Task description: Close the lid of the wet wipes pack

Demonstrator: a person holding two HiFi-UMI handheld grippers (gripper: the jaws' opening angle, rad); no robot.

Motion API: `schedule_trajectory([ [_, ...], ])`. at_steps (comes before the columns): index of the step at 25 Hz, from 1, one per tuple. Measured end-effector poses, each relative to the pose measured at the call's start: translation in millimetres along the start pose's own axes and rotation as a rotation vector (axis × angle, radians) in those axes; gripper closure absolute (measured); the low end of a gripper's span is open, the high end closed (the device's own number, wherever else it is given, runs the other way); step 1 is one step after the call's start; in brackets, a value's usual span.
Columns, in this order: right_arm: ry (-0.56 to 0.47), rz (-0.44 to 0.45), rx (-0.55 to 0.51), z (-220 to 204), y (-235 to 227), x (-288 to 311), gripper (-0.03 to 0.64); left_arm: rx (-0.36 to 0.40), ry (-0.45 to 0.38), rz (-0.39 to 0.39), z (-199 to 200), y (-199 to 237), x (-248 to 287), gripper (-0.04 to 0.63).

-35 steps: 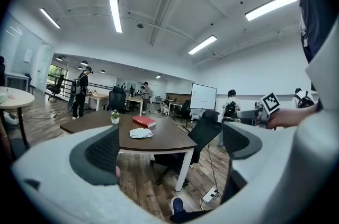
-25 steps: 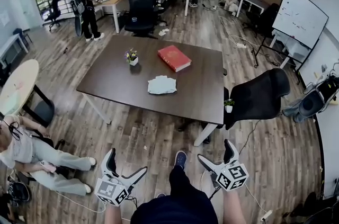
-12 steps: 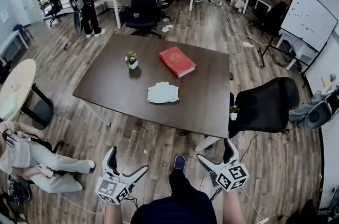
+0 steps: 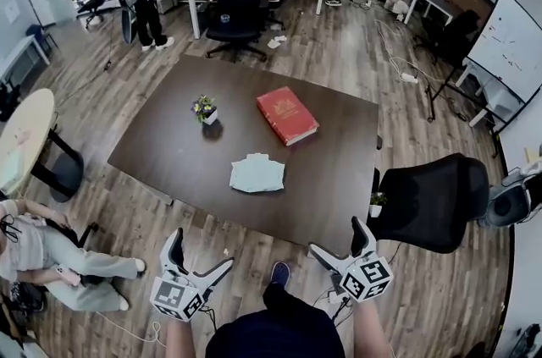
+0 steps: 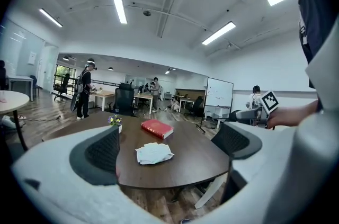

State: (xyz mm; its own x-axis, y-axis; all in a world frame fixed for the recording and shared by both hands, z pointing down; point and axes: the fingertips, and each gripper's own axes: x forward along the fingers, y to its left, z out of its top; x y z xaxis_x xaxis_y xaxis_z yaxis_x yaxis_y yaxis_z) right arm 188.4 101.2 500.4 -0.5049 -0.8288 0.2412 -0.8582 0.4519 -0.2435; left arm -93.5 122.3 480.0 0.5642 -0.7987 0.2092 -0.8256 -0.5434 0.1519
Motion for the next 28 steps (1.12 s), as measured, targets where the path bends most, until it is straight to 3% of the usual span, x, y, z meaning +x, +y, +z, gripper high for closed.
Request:
schedule_trajectory([
  [12,0.042,0.092,0.017,24.9,-67.1,75.6,0.015,0.002,0.011,0.026,29.4,17.9,104.9,-0.003],
  [20,0.043,0.137,0.030,29.4,-75.2,109.0,0.015,-0.006,0.047,0.043,22.2,32.4,126.5,-0.003],
  [28,0.045,0.125,0.024,35.4,-72.3,143.2,0.017,-0.024,0.062,-0.009,18.3,64.6,155.8,-0.003],
])
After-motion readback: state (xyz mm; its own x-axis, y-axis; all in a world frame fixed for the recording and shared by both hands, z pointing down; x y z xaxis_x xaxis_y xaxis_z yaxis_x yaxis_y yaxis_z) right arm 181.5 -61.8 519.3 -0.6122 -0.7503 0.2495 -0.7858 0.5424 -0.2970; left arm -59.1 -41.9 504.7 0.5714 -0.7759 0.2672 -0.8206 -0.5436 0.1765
